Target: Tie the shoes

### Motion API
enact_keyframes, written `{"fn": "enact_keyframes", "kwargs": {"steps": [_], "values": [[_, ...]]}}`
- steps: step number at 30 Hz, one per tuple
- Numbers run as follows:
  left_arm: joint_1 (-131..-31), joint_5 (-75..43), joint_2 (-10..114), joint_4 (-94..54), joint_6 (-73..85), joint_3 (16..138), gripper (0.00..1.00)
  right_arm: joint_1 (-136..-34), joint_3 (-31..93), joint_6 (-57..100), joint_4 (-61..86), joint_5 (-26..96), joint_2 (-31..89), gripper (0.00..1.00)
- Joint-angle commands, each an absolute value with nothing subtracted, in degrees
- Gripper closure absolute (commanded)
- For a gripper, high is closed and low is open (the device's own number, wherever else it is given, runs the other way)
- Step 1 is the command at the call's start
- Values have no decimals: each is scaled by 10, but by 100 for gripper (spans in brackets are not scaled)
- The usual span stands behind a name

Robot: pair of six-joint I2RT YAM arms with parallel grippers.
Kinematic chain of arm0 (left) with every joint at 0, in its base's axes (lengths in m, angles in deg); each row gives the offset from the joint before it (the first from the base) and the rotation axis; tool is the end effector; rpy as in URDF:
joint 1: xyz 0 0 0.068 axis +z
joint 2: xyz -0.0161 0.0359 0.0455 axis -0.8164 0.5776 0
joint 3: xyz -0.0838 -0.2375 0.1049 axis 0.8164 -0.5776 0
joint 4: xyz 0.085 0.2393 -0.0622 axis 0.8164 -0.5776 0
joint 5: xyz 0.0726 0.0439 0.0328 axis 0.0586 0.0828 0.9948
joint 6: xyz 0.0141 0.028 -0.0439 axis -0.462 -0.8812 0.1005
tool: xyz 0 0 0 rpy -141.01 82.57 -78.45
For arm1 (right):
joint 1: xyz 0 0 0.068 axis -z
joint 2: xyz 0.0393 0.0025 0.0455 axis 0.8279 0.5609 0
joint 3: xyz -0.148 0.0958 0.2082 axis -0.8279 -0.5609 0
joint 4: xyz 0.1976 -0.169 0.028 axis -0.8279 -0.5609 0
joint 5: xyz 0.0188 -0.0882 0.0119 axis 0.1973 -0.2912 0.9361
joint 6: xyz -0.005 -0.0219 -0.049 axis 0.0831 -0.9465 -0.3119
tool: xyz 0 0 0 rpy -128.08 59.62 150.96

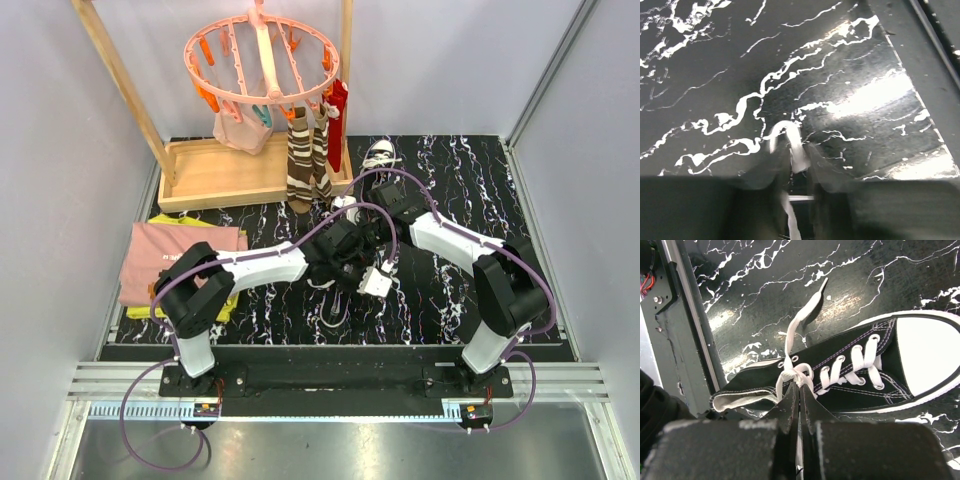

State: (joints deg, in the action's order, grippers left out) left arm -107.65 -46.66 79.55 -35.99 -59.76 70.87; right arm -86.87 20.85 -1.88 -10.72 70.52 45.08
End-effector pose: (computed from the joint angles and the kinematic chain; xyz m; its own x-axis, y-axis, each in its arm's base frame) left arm 0.2088 -0.3137 0.1940 0.4279 0.4793 -0.7663 0.8802 -0.4137 0.2327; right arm 0.2872 0.2008 0.2156 -0.4723 -0.5302 -0.7042 -0.8815 0.2874 0.3748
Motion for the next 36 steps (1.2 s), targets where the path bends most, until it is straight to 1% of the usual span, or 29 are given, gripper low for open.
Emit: {"fn": "enact_keyframes", "kwargs": {"steps": [1,3,4,6,8,9,11,12,14,15,17,18,20,24,26,30,36], "values": [[-1071,-458,761,-289,-554,702,60,-872,218,-29,-104,737,440,100],[-1071,-469,722,-309,-531,700,50,-872,215,-34,-104,741,437,100],[-1069,-470,707,-320,-511,702,49,-872,215,-34,-104,741,436,100],[-1061,-498,664,-368,-499,700,49,-872,215,-34,-104,740,437,100],[-1037,-516,632,-380,-467,679,49,-872,213,-35,-104,740,438,100],[-1012,-530,600,-386,-455,670,50,-872,213,-34,-104,742,438,100],[-979,-546,575,-387,-420,645,52,-872,214,-34,-103,745,437,100],[-940,-555,558,-386,-410,637,53,-873,214,-34,-103,746,437,100],[-902,-567,552,-389,-405,620,56,-872,216,-33,-103,749,434,100],[-872,-570,553,-393,-419,619,57,-871,217,-33,-103,752,434,100],[-848,-588,562,-419,-446,622,57,-872,219,-33,-103,753,432,100],[-836,-592,578,-436,-488,635,57,-873,220,-32,-104,755,432,100],[-831,-601,602,-472,-525,647,56,-872,220,-33,-103,757,430,100],[-831,-629,622,-495,-607,655,52,-872,220,-34,-104,757,427,100],[-836,-633,635,-492,-617,656,49,-872,220,-34,-103,757,427,100],[-853,-632,660,-486,-618,669,48,-872,220,-37,-103,759,426,100],[-868,-636,683,-475,-616,686,51,-872,217,-45,-102,765,419,100]]}}
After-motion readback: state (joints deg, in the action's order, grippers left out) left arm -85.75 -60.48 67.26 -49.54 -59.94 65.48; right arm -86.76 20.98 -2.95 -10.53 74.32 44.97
